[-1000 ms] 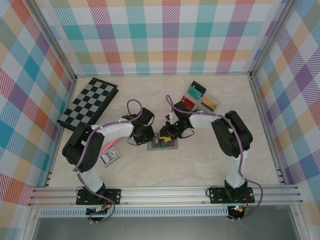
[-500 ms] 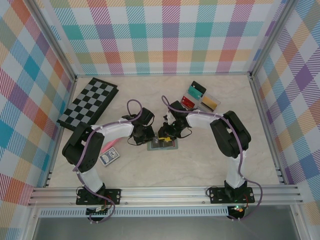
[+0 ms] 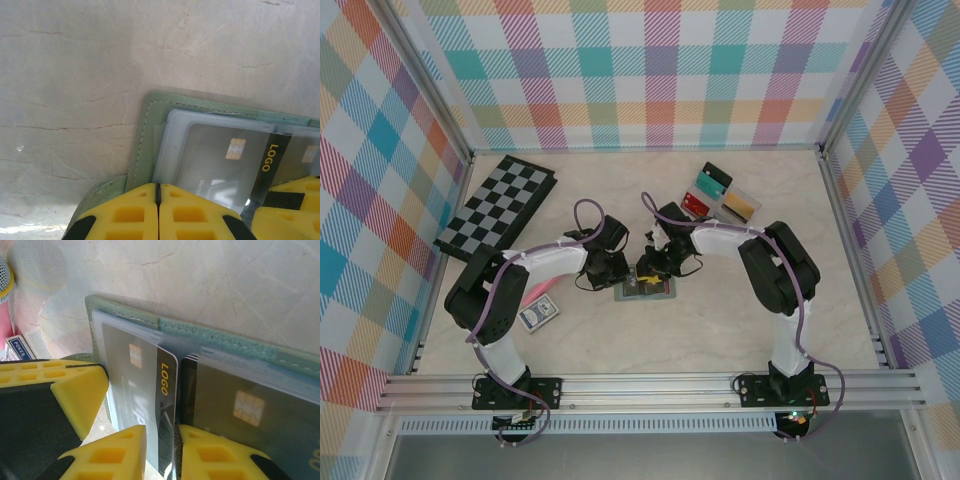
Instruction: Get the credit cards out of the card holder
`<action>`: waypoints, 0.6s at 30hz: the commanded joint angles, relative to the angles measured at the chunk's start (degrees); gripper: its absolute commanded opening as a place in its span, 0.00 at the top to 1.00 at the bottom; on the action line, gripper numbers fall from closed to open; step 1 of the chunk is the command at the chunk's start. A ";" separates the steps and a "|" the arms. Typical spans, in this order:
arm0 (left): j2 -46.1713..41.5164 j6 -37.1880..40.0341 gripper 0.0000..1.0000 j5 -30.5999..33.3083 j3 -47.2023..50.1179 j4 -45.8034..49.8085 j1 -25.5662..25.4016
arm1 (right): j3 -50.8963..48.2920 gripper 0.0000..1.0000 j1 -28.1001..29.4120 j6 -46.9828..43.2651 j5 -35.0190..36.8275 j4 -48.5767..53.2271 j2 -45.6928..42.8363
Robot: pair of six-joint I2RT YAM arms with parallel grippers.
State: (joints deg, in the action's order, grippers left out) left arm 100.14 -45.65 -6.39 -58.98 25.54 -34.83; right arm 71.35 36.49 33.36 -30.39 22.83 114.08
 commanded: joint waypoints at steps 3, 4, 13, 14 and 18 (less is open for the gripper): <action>1.64 -0.51 0.94 1.21 1.83 2.22 -0.38 | 0.54 0.83 0.62 -0.67 -1.45 -0.19 0.74; 1.48 -0.55 0.94 1.37 1.72 2.31 -0.33 | 0.55 0.85 0.61 -0.67 -1.09 -0.02 0.68; 1.06 0.26 0.86 2.73 1.05 4.13 0.02 | 0.30 0.99 -0.35 -2.81 5.42 5.57 -1.87; 1.10 0.27 0.86 2.78 1.06 4.17 0.03 | 0.15 0.99 -0.53 -3.10 5.58 5.84 -2.21; 1.23 0.54 0.86 2.48 1.04 3.90 0.11 | -0.47 1.00 -0.99 -3.83 5.36 6.38 -3.38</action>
State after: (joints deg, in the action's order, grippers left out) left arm 100.14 -45.60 -6.09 -58.89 25.50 -34.83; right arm 71.35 36.03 31.35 -26.65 25.87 113.27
